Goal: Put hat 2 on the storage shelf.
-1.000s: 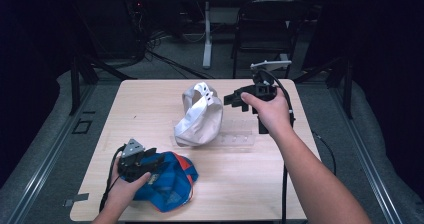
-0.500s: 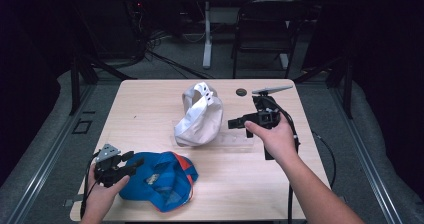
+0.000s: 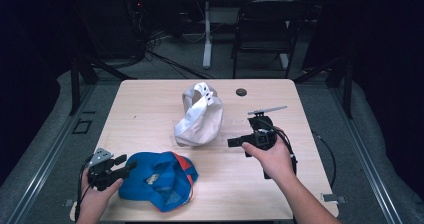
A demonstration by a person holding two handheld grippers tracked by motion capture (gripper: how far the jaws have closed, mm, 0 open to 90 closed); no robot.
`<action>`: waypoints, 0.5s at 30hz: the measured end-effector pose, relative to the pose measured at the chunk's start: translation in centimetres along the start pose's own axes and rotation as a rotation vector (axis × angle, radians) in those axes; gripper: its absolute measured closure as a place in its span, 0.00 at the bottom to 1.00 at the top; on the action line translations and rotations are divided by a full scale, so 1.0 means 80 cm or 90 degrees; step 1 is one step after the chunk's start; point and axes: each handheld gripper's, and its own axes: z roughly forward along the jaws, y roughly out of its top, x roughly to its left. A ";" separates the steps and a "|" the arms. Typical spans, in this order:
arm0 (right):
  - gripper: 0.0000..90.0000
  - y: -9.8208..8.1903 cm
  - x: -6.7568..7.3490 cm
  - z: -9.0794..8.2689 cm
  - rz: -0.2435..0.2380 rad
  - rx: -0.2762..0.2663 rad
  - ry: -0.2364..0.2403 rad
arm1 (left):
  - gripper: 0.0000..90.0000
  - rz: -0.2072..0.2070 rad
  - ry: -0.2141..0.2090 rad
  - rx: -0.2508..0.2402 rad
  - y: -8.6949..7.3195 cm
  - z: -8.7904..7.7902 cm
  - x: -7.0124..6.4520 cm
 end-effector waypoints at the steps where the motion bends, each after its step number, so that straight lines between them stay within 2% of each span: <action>1: 0.65 -0.003 0.000 0.001 -0.003 0.003 -0.002 | 0.56 0.000 0.000 0.007 -0.001 0.000 0.001; 6: 0.65 -0.022 -0.004 0.007 -0.004 0.003 -0.002 | 0.56 0.005 0.003 0.016 -0.002 0.002 0.001; 8: 0.66 -0.030 -0.005 0.011 0.001 0.001 0.009 | 0.57 0.005 0.004 0.009 -0.003 0.004 0.000; 15: 0.66 -0.062 -0.011 0.035 0.018 0.004 0.047 | 0.57 0.020 0.002 0.018 -0.004 0.006 -0.002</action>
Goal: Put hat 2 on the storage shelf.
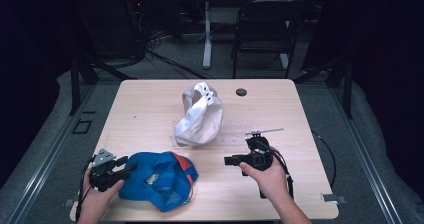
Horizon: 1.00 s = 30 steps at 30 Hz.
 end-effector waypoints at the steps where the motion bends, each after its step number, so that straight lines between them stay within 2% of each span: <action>1: 0.66 -0.004 -0.002 0.004 0.007 -0.002 0.004 | 0.57 0.000 0.000 0.000 0.000 0.000 0.000; 6: 0.67 -0.021 -0.007 0.027 0.018 0.004 0.033 | 0.57 0.002 -0.002 0.007 0.000 0.000 0.000; 8: 0.66 -0.026 -0.008 0.035 0.015 0.015 0.031 | 0.57 0.004 -0.002 0.009 0.000 0.000 0.000; 9: 0.66 -0.030 -0.008 0.041 0.028 0.005 0.053 | 0.57 0.004 -0.003 0.009 0.000 0.000 -0.001; 10: 0.66 -0.033 -0.009 0.047 0.032 0.012 0.059 | 0.57 0.004 -0.003 0.009 0.000 0.001 -0.001; 11: 0.66 -0.034 -0.009 0.048 0.020 0.025 0.043 | 0.57 0.006 -0.004 0.011 -0.001 0.001 -0.001; 12: 0.66 -0.037 -0.008 0.055 0.030 0.017 0.065 | 0.57 0.005 -0.006 0.012 -0.001 0.001 -0.002; 13: 0.66 -0.039 -0.008 0.058 0.025 0.024 0.067 | 0.57 0.005 -0.006 0.013 -0.001 0.002 -0.002; 18: 0.65 -0.048 0.000 0.079 0.024 0.036 0.097 | 0.57 0.009 -0.006 0.007 -0.001 0.003 -0.005; 21: 0.64 -0.051 0.006 0.088 0.023 0.050 0.104 | 0.57 0.009 -0.006 0.007 -0.001 0.004 -0.005; 30: 0.62 -0.055 0.023 0.115 0.016 0.061 0.135 | 0.57 0.007 -0.010 0.004 -0.001 0.003 -0.005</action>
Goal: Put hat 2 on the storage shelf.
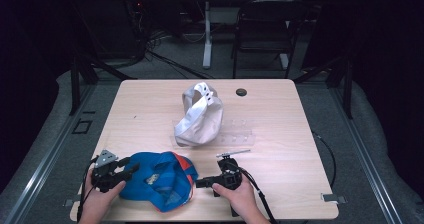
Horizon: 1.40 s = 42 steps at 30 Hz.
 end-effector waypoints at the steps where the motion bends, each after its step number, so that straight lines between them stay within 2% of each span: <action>1: 0.62 0.000 0.000 0.003 -0.001 0.007 0.004 | 0.57 0.001 0.000 0.000 0.000 0.000 0.000; 4: 0.62 0.000 0.001 0.011 0.002 0.022 0.011 | 0.57 0.001 0.001 0.001 0.000 0.000 0.001; 7: 0.62 -0.001 0.001 0.022 0.017 0.023 0.027 | 0.57 0.001 0.000 0.007 0.000 -0.001 0.002; 14: 0.62 0.001 0.006 0.040 0.012 0.053 0.023 | 0.57 0.000 -0.001 0.008 0.000 -0.001 0.003; 19: 0.63 -0.001 0.006 0.048 0.020 0.067 0.035 | 0.57 -0.003 0.002 -0.001 -0.001 0.000 0.003; 22: 0.68 -0.001 0.005 0.048 0.028 0.067 0.049 | 0.57 -0.002 0.002 -0.001 -0.001 0.000 0.003; 27: 0.82 0.001 0.004 0.042 0.050 0.050 0.058 | 0.57 0.001 0.001 0.008 0.000 -0.001 0.002; 28: 0.85 0.002 0.005 0.041 0.063 0.054 0.049 | 0.57 0.001 0.002 0.007 0.000 0.000 0.002; 29: 0.86 0.003 0.003 0.039 0.060 0.065 0.050 | 0.57 0.001 0.002 0.007 0.000 0.000 0.002; 32: 0.87 0.003 0.002 0.038 0.075 0.060 0.050 | 0.57 0.002 0.003 0.006 0.000 -0.001 0.003; 39: 0.87 0.003 0.004 0.034 0.067 0.062 0.036 | 0.57 -0.002 0.004 -0.002 -0.001 0.000 0.003; 42: 0.87 0.003 0.004 0.033 0.065 0.056 0.044 | 0.57 0.001 0.001 0.003 0.000 -0.001 0.003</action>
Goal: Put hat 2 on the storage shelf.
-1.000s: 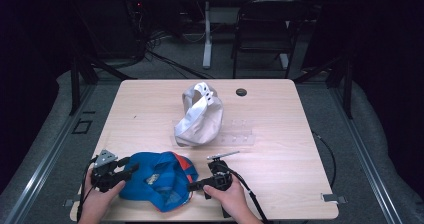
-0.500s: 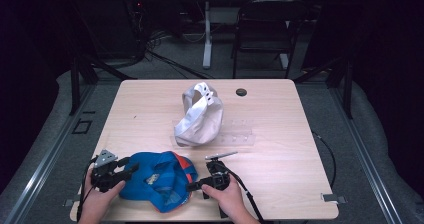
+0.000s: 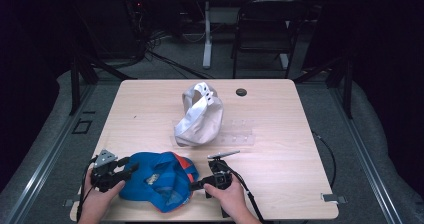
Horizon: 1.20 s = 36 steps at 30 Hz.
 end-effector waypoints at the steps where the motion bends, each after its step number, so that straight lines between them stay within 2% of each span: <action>1: 0.87 0.000 0.000 -0.001 0.000 0.003 0.000 | 0.57 0.000 0.000 0.000 0.000 0.000 0.000; 2: 0.87 0.000 0.001 -0.003 0.006 0.013 -0.003 | 0.57 0.000 0.001 0.000 0.000 0.000 0.000; 3: 0.87 0.000 0.000 -0.003 -0.002 0.004 0.001 | 0.57 -0.001 0.003 -0.004 0.000 0.000 0.000; 7: 0.87 0.000 0.001 -0.007 0.003 0.004 -0.003 | 0.57 -0.003 0.004 -0.005 0.000 0.000 0.001; 11: 0.87 0.001 0.002 -0.015 0.000 0.002 0.005 | 0.57 -0.002 0.004 -0.004 0.000 0.000 0.001; 14: 0.87 0.001 0.004 -0.021 0.002 -0.014 0.009 | 0.57 -0.003 0.004 -0.003 0.000 0.000 0.001; 18: 0.87 0.002 0.005 -0.031 -0.004 -0.014 0.011 | 0.57 -0.003 0.005 -0.004 0.000 0.000 0.001; 26: 0.87 0.005 0.011 -0.055 -0.013 -0.024 0.018 | 0.57 -0.002 0.005 -0.003 0.000 0.001 0.001; 28: 0.87 0.006 0.012 -0.063 -0.016 -0.030 0.012 | 0.57 -0.003 0.006 -0.003 0.000 0.000 0.001; 29: 0.87 0.007 0.012 -0.068 -0.022 -0.020 -0.006 | 0.57 -0.003 0.005 -0.003 0.000 0.000 0.001; 30: 0.87 0.006 0.012 -0.068 -0.013 -0.035 0.016 | 0.57 -0.004 0.005 -0.004 -0.001 0.000 0.001; 31: 0.87 0.007 0.010 -0.075 -0.028 -0.015 0.015 | 0.57 -0.004 0.006 -0.003 -0.001 0.000 0.001; 32: 0.87 0.005 0.012 -0.076 -0.017 -0.034 0.011 | 0.57 -0.004 0.006 -0.003 -0.001 0.001 0.001; 36: 0.87 0.004 0.013 -0.093 -0.020 -0.044 0.014 | 0.57 -0.004 0.005 -0.002 -0.001 0.001 0.001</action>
